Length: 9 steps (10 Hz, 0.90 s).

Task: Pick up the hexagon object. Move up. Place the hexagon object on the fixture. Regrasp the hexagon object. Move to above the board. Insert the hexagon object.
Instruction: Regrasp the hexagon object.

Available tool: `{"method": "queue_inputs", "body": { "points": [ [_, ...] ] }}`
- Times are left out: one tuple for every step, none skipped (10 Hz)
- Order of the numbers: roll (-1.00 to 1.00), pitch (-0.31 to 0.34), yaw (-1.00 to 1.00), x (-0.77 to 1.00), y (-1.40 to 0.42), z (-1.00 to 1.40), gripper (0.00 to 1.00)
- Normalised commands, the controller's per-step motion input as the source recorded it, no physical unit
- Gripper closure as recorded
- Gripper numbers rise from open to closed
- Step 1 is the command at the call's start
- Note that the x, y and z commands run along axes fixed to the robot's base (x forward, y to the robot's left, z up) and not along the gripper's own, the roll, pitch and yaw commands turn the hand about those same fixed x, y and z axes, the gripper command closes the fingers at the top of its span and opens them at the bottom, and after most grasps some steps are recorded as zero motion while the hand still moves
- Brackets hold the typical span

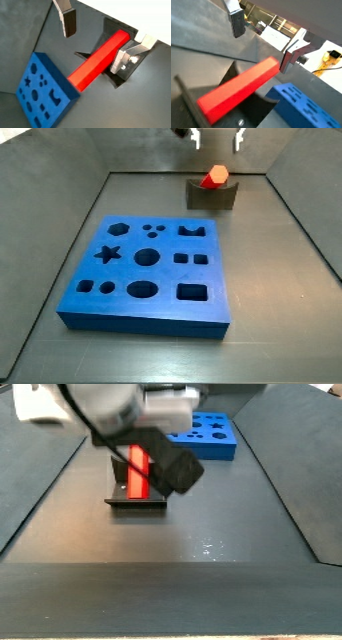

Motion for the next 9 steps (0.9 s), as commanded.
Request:
{"method": "queue_inputs", "body": {
  "points": [
    [1.0, 0.043, 0.01, -0.01, -1.0, 0.85, 0.0],
    [1.0, 0.042, 0.01, 0.0, -1.0, 0.8, 0.0],
    [1.0, 0.032, 0.01, -0.03, -1.0, 0.78, 0.0],
    [1.0, 0.023, 0.01, -0.06, -1.0, 0.73, 0.0],
    [1.0, 0.017, 0.01, -0.07, -1.0, 0.63, 0.0],
    [1.0, 0.016, 0.01, -0.07, -1.0, 0.56, 0.0],
    [1.0, 0.013, 0.01, -0.06, -0.99, 0.4, 0.0],
    [1.0, 0.011, 0.01, -0.04, -0.73, 0.24, 0.0],
    [1.0, 0.007, 0.02, -0.04, -0.52, 0.15, 0.0]
  ]
}}
